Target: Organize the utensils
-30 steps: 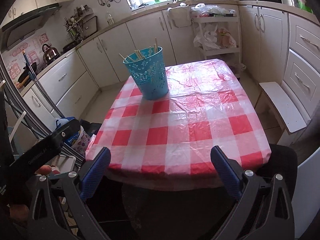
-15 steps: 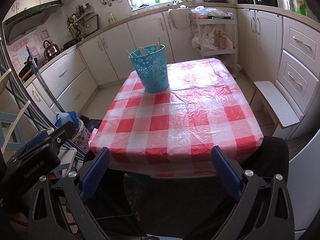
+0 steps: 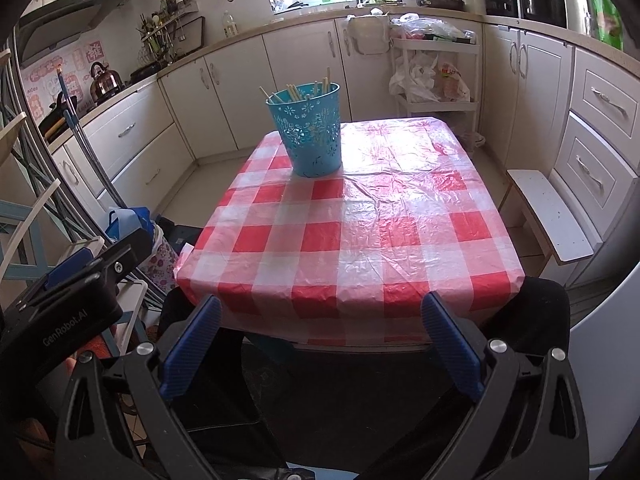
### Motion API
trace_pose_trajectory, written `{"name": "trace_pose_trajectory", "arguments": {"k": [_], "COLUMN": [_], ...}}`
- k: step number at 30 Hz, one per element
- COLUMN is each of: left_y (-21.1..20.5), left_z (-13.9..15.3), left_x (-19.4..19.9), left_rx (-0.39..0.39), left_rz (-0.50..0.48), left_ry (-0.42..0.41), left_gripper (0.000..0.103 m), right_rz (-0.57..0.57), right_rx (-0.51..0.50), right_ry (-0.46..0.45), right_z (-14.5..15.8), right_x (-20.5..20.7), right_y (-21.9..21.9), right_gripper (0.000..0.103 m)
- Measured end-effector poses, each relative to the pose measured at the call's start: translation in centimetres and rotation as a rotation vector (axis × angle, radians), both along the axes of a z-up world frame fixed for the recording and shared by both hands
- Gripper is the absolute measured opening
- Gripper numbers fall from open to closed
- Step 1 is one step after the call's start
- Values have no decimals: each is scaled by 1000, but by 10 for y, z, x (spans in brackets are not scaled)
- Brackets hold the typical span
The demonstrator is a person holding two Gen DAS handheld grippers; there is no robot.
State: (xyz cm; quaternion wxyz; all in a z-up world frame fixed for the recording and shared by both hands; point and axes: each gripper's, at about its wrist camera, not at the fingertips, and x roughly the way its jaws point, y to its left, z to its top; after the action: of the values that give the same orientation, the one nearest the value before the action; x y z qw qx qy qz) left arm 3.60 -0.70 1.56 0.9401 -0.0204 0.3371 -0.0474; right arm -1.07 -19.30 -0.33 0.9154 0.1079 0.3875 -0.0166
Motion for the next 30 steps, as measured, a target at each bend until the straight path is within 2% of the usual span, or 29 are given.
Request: {"name": "trace_pose_trajectory", "arguments": {"k": [30], "left_y": [0], "left_z": [-4], "left_x": [-2], "left_rx": [7], "left_rz": [0], "left_ry": [13], "left_gripper": [95], "right_rz": [11], "right_rx": [3], "right_ry": [37], "right_z": [-8], "right_x": [2], "right_y": [2], "right_gripper": [96]}}
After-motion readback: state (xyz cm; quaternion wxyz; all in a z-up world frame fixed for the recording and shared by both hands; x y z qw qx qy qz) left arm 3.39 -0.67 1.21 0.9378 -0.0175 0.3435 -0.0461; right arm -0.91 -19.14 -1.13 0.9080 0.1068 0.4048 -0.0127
